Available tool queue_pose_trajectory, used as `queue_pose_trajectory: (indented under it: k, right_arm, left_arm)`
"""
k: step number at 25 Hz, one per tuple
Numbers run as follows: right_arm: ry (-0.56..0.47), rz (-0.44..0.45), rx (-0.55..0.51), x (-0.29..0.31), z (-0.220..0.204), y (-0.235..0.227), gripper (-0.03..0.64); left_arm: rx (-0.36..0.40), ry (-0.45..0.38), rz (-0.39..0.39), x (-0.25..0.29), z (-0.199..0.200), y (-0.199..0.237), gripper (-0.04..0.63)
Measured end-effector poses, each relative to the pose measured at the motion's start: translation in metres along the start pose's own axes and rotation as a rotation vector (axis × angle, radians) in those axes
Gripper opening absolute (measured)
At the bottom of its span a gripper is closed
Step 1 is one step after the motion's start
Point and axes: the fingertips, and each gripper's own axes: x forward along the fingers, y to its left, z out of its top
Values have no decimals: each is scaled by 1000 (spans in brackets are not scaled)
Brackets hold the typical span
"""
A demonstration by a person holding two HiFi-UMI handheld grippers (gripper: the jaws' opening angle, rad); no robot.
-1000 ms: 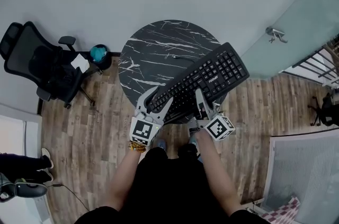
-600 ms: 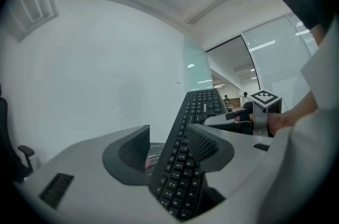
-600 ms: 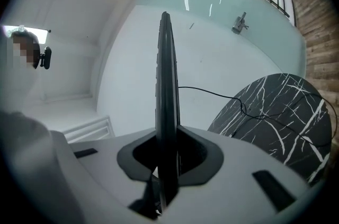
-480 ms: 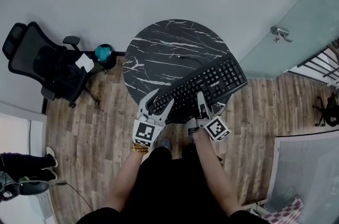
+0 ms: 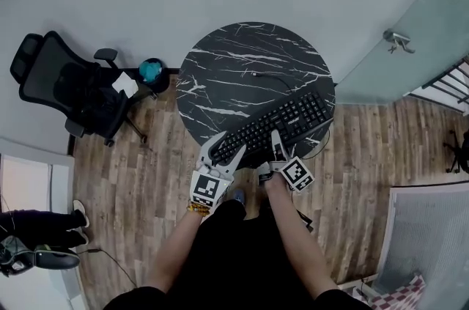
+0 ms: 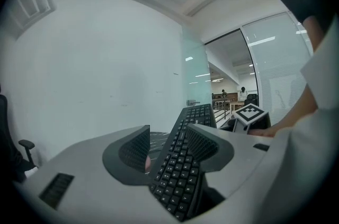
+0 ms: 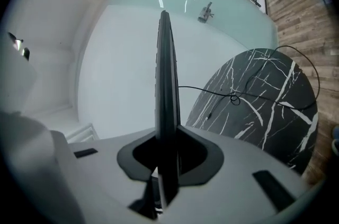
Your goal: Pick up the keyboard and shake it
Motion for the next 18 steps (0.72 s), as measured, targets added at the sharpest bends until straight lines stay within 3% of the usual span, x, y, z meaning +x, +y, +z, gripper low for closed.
queue_pose_trajectory:
  k: [18]
  right_arm:
    - [56,-168,94,23,-35,-104,72]
  left_arm:
    - [-28,45,-58,19,-11,-16,222]
